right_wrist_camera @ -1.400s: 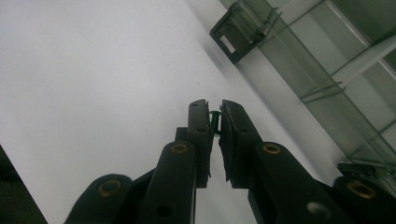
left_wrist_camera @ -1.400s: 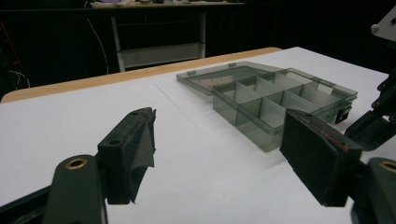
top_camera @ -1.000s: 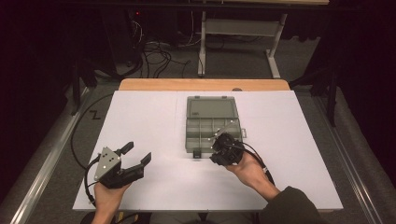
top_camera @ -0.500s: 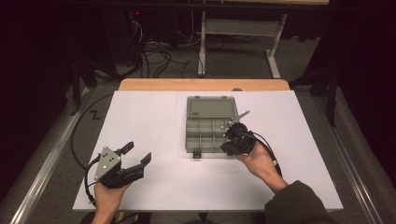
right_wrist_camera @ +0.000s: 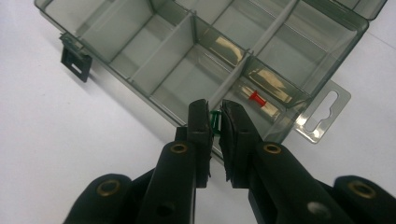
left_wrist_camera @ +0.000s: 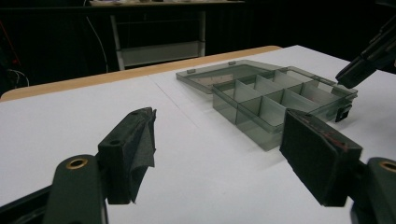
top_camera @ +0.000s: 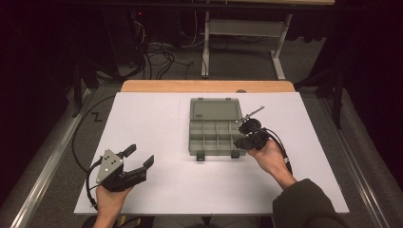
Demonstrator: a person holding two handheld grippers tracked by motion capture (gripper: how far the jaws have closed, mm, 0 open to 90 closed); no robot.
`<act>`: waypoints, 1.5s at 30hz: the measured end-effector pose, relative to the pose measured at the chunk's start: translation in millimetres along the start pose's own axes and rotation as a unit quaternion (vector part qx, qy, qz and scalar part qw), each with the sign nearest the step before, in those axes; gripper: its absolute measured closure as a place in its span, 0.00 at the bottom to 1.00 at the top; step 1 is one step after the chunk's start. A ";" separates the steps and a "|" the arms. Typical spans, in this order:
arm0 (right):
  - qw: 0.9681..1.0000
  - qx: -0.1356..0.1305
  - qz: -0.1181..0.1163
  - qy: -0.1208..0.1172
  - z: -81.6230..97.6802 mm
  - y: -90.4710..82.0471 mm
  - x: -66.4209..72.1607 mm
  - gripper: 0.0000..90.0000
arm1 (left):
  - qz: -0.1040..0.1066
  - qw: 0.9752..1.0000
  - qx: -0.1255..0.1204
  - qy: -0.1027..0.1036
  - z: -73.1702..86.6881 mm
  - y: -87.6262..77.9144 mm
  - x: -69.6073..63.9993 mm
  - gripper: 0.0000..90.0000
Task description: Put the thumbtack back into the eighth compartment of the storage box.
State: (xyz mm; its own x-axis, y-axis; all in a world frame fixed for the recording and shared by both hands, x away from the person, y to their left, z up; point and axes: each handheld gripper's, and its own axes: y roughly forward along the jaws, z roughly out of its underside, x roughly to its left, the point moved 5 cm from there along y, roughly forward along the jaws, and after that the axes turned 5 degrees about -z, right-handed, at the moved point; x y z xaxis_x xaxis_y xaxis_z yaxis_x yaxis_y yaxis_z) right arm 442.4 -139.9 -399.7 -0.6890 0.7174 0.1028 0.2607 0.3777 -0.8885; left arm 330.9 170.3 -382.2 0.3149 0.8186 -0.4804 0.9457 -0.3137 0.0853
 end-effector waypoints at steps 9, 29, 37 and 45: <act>1.000 0.012 0.004 0.012 -2.1 9.9 -8.5 0.94 | 0.000 1.000 0.000 0.000 -0.1 -0.1 0.1 0.30; 0.999 0.026 0.001 0.030 -3.3 21.8 -15.4 0.89 | -0.001 1.000 -0.001 -0.004 -1.5 -0.1 2.3 0.30; 0.999 0.008 -0.001 0.031 -1.2 14.4 -18.0 0.85 | -0.001 1.000 0.000 -0.003 -1.3 -0.3 2.2 0.30; 0.999 -0.013 -0.003 0.040 2.1 5.3 -22.7 0.84 | -0.001 1.000 0.001 -0.004 -0.9 0.1 2.1 0.30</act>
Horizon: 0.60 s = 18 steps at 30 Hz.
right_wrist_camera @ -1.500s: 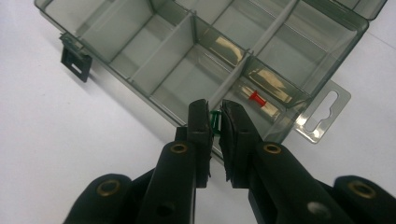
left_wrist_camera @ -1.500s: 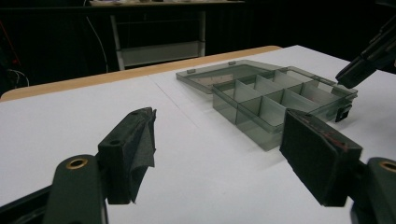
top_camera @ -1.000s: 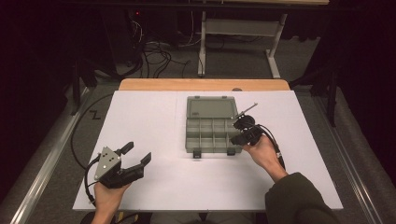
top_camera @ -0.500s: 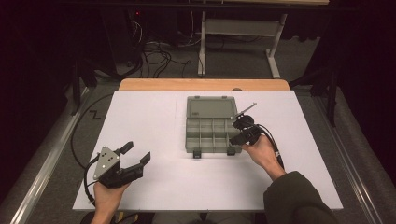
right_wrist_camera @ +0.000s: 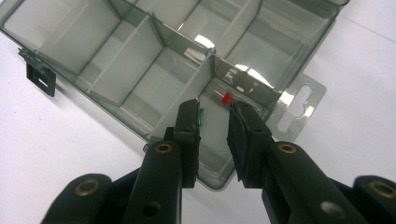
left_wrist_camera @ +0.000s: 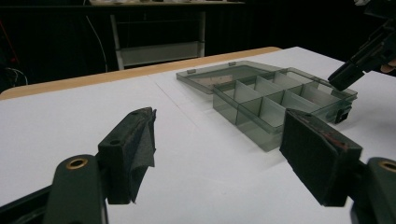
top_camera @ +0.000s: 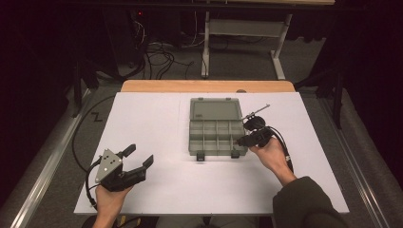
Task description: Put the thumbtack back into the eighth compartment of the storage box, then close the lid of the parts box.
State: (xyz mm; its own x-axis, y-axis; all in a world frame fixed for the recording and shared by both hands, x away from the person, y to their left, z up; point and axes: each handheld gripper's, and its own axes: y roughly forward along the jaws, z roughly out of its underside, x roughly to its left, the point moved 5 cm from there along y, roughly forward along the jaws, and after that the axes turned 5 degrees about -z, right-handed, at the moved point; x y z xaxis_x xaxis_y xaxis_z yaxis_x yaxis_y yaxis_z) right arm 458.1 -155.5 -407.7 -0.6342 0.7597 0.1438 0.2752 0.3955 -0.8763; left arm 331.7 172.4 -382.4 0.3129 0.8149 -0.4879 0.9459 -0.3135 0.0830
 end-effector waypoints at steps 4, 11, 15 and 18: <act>1.000 -0.011 -0.001 0.008 0.5 -4.5 -3.4 0.84 | 0.000 1.000 0.000 0.000 -0.2 -0.1 0.1 0.30; 0.999 -0.027 0.002 0.019 1.0 -10.3 -10.3 0.83 | 0.000 1.000 0.000 0.000 -0.2 0.0 0.2 0.30; 0.999 -0.034 0.005 0.026 0.7 -13.1 -13.9 0.83 | 0.000 1.000 -0.001 0.000 -0.4 -0.3 0.0 0.30; 0.999 -0.038 0.006 0.026 0.9 -13.7 -16.9 0.83 | 0.000 1.000 0.001 0.002 0.1 -0.3 0.1 0.30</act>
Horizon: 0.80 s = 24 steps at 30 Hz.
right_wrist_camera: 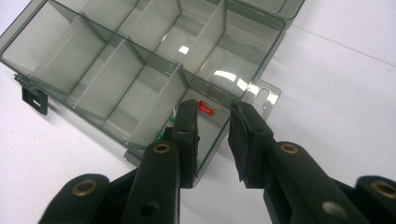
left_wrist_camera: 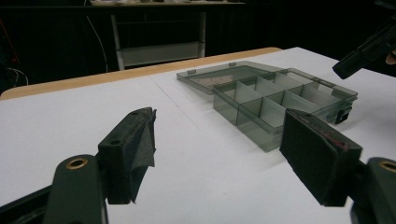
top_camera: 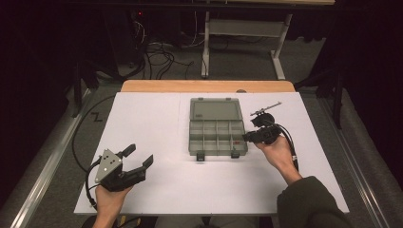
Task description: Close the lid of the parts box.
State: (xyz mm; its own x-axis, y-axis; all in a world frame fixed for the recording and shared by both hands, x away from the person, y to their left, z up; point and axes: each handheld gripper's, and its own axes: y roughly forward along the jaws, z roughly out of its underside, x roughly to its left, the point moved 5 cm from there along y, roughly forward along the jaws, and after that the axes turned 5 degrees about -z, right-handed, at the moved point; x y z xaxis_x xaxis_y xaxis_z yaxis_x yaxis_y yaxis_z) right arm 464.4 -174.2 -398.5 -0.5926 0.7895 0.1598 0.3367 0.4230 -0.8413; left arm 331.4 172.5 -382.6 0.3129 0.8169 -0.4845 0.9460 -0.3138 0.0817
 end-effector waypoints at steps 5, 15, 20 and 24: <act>1.000 -0.002 0.000 0.011 -0.6 -0.3 -3.3 0.82 | 0.000 1.000 0.000 -0.003 -0.1 1.0 0.7 0.30; 1.000 -0.005 -0.002 0.026 -2.8 3.7 -7.8 0.81 | 0.000 1.000 0.000 -0.001 0.3 1.1 0.0 0.30; 1.000 -0.004 -0.001 0.031 -4.1 6.7 -11.6 0.81 | -0.001 1.000 -0.001 0.001 -0.2 0.3 0.0 0.30; 0.999 0.002 0.001 0.034 -4.4 9.7 -11.3 0.81 | -0.001 1.000 0.000 0.001 0.0 0.2 -0.4 0.30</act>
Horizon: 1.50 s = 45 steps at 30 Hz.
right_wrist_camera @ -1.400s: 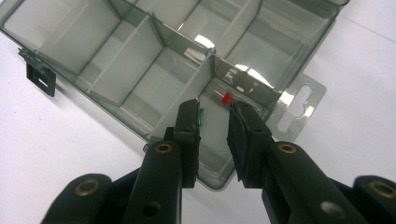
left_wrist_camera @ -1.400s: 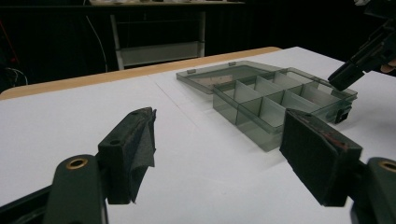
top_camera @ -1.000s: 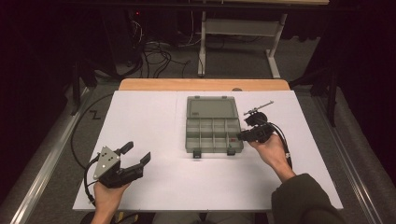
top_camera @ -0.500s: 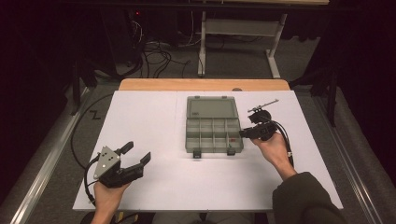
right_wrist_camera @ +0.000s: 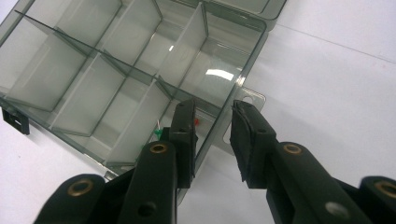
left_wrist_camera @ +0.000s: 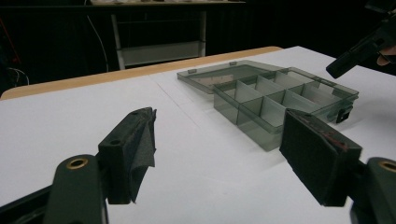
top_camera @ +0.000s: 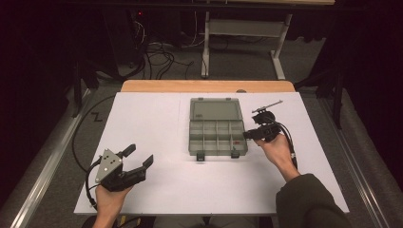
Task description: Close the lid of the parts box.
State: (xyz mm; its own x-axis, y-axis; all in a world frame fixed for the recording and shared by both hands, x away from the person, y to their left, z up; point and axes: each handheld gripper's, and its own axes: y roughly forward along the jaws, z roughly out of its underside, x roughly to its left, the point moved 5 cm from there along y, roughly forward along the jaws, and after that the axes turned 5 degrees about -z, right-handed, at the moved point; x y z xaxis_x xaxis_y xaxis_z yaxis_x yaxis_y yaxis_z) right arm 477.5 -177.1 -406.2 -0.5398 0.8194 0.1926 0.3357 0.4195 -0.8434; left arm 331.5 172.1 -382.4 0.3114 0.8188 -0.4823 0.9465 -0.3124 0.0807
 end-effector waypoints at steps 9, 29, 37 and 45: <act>1.000 0.008 0.001 0.008 -1.8 6.6 -1.0 0.81 | 0.001 1.000 0.002 0.000 0.7 0.8 -0.4 0.30; 1.000 0.020 0.004 0.013 -2.9 15.7 -3.0 0.81 | 0.007 1.000 0.015 0.005 6.8 8.3 -5.8 0.30; 1.000 0.023 0.004 0.015 -4.5 16.2 -4.3 0.82 | 0.006 1.000 0.019 0.006 4.7 15.9 -6.7 0.30; 0.999 0.031 0.006 0.018 -5.6 16.6 -4.0 0.82 | 0.008 1.000 0.025 0.010 5.8 27.4 -9.5 0.30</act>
State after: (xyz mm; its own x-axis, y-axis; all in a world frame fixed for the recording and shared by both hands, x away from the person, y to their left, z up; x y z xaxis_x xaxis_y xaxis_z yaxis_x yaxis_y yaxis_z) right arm 489.6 -171.2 -418.2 -0.5079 0.8380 0.1998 0.2934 0.3863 -0.8745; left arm 354.1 153.0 -380.7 0.3292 0.8227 -0.4635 0.9360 -0.3489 0.0454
